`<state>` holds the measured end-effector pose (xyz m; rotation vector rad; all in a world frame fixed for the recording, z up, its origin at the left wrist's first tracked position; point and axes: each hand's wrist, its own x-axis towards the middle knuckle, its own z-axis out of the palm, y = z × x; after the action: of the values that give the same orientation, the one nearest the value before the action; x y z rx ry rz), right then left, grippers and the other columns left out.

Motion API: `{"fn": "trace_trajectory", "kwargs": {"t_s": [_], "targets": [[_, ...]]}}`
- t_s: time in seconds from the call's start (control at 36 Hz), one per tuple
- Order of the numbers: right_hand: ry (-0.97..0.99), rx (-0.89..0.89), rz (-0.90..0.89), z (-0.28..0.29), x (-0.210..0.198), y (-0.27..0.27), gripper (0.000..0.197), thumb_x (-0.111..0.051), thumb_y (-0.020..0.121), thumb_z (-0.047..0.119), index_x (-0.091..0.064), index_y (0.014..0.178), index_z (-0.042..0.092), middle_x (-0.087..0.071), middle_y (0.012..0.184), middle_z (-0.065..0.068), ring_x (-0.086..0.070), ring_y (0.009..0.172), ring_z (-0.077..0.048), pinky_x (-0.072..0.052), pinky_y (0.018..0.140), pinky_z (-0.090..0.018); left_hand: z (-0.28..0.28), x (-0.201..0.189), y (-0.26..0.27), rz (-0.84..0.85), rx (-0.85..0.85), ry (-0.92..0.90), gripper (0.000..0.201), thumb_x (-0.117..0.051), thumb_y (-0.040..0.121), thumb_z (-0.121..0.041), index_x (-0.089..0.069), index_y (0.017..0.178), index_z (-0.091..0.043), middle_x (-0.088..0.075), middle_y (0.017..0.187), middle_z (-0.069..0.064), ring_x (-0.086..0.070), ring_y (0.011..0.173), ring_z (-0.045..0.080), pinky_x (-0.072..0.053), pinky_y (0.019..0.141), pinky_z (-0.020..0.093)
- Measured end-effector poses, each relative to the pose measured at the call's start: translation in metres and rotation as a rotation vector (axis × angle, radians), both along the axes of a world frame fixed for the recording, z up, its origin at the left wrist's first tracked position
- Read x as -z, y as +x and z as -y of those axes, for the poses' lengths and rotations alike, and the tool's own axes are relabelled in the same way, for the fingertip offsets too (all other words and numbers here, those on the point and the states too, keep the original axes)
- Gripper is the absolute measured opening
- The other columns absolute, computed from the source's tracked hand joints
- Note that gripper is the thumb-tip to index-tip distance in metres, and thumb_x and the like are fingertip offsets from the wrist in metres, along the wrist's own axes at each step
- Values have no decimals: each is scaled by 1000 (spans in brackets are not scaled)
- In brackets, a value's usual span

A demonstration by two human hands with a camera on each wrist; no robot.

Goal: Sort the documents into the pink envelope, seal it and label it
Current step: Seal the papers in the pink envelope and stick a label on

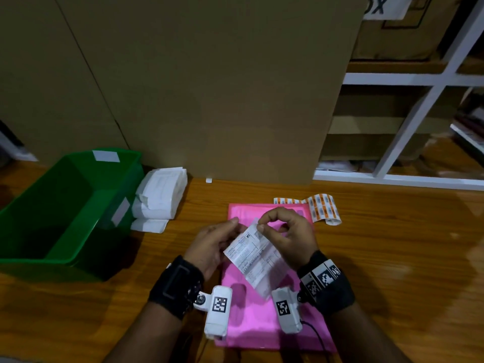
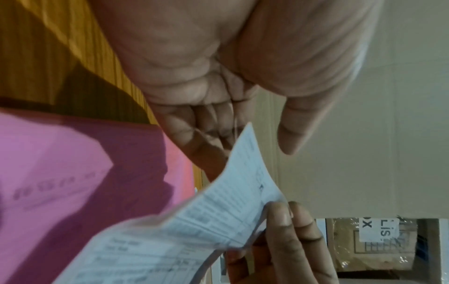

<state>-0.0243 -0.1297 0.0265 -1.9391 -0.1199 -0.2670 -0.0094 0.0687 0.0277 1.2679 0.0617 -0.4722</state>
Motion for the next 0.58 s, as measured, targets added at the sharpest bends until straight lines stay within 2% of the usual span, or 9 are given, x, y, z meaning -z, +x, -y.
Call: {"fn": "trace_trajectory", "kwargs": {"t_s": [0.06,0.11,0.22,0.31,0.36,0.42,0.47,0.53,0.58], "targets": [[-7,-11,7,0,1,-2,13,-75,83,21,-68,83,32,-68,93,15,-60,89,-13,-52,77,-41,-3,2,4,-15,-35,18,32,-68,91,-25,-72,102,4,-72,91,17,-66,76,25,-53,64,28],[-4,-23,7,1,3,-5,13,-75,83,20,-69,83,31,-69,93,15,-61,89,-13,-52,76,-42,-6,6,8,2,-76,32,21,-73,85,-11,-72,100,3,-73,88,16,-66,73,23,-54,61,27],[23,-43,3,6,11,-12,13,-74,83,16,-69,83,28,-70,91,10,-61,89,-13,-46,73,-35,-15,23,23,82,-138,176,19,-75,80,7,-75,95,-5,-75,93,19,-67,78,24,-54,67,29],[74,-43,-18,9,15,-17,17,-74,84,9,-68,82,24,-70,88,7,-59,76,-5,-46,69,-35,-24,37,38,170,-164,377,21,-75,81,9,-75,90,-11,-71,94,24,-63,82,26,-54,73,31],[98,-15,-1,11,15,-19,19,-73,84,6,-68,82,23,-70,85,6,-62,76,-12,-52,67,-41,-31,43,47,224,-139,533,21,-75,83,5,-76,91,-15,-73,97,21,-69,86,29,-59,79,40],[171,10,16,13,12,-21,18,-72,85,2,-68,83,19,-69,82,3,-63,76,-21,-53,68,-43,-37,44,54,255,-88,636,23,-74,85,2,-76,91,-20,-75,102,13,-71,97,29,-60,88,46],[294,29,19,15,8,-23,13,-69,86,-3,-66,85,10,-67,75,-2,-58,65,-22,-49,59,-35,-43,43,60,303,-38,718,23,-72,87,0,-75,90,-22,-75,105,4,-70,101,24,-58,92,43],[364,60,39,18,4,-25,12,-67,86,-6,-64,86,5,-63,67,2,-49,53,-14,-39,51,-26,-49,38,67,362,-3,824,26,-68,90,0,-74,89,-25,-74,110,-3,-67,106,17,-54,98,37],[379,88,82,21,0,-24,10,-66,86,-8,-63,86,1,-63,68,5,-50,50,-5,-40,50,-19,-57,34,75,441,26,971,30,-62,92,2,-71,88,-27,-72,113,-4,-64,110,17,-49,102,32]]}}
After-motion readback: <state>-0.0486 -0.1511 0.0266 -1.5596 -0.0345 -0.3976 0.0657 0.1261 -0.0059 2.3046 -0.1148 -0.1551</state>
